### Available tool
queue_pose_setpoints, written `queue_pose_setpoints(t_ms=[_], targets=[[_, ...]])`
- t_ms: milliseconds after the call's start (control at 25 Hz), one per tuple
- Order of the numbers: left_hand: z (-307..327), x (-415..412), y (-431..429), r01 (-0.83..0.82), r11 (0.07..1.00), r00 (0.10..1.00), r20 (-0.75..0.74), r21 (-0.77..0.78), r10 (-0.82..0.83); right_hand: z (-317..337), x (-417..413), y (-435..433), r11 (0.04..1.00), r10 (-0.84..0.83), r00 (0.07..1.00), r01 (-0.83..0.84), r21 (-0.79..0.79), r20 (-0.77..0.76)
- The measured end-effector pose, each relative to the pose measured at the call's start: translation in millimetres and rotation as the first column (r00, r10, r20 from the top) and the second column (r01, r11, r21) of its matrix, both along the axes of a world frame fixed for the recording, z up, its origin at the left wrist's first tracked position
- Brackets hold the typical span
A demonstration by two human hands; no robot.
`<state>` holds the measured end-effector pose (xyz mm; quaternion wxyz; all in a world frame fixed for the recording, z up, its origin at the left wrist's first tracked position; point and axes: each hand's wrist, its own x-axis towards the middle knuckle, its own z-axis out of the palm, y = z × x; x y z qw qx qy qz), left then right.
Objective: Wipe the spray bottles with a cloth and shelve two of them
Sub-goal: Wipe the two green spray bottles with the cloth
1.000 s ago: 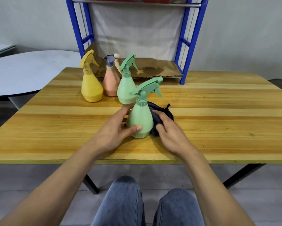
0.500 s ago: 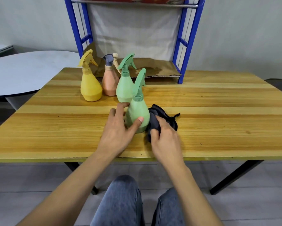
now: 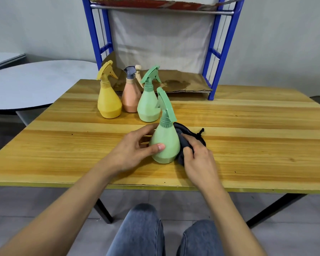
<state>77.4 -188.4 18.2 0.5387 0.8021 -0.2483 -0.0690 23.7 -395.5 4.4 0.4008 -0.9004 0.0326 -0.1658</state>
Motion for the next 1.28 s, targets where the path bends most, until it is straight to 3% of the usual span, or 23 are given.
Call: queue_pose_setpoints(t_ms=[120, 240, 400, 640, 760, 880, 1000, 1080, 1200, 1280], targets=[[-7, -10, -17, -0.166, 0.985, 0.981, 0.098, -0.043, 0.169, -5, -11, 17, 0.989, -0.129, 0.990, 0.124, 0.083, 0.061], [-13, -13, -36, -0.389, 0.921, 0.890, 0.247, -0.028, 0.383, -10, -27, 42, 0.975, -0.202, 0.976, 0.192, 0.116, 0.083], [-11, -17, -41, -0.494, 0.868, 0.840, 0.282, 0.045, 0.463, -9, -26, 34, 0.979, -0.190, 0.976, 0.180, 0.095, 0.103], [13, -15, 8, -0.133, 0.991, 0.991, 0.030, 0.028, 0.132, 3, -10, -4, 0.996, -0.049, 0.999, 0.050, 0.080, -0.015], [25, 1, 6, 0.121, 0.992, 0.990, -0.078, 0.037, -0.118, 3, -5, -11, 0.997, -0.020, 1.000, 0.021, 0.078, -0.018], [18, 6, -5, 0.168, 0.985, 0.984, -0.056, 0.032, -0.166, -2, -5, -10, 0.998, -0.010, 1.000, 0.009, 0.067, 0.015], [6, -6, -13, 0.055, 0.995, 0.996, -0.068, -0.079, -0.061, -4, 0, -3, 0.995, -0.055, 0.998, 0.054, 0.079, 0.016], [-2, -14, -24, -0.096, 0.994, 0.995, 0.036, -0.045, 0.098, -6, -2, 7, 0.990, -0.118, 0.993, 0.117, 0.073, 0.019], [-7, -25, -52, -0.431, 0.899, 0.877, 0.268, 0.076, 0.398, -7, -13, 27, 0.980, -0.196, 0.978, 0.193, 0.052, 0.069], [-4, -31, -65, -0.568, 0.820, 0.797, 0.302, 0.076, 0.524, -9, -23, 39, 0.982, -0.188, 0.979, 0.185, 0.033, 0.084]])
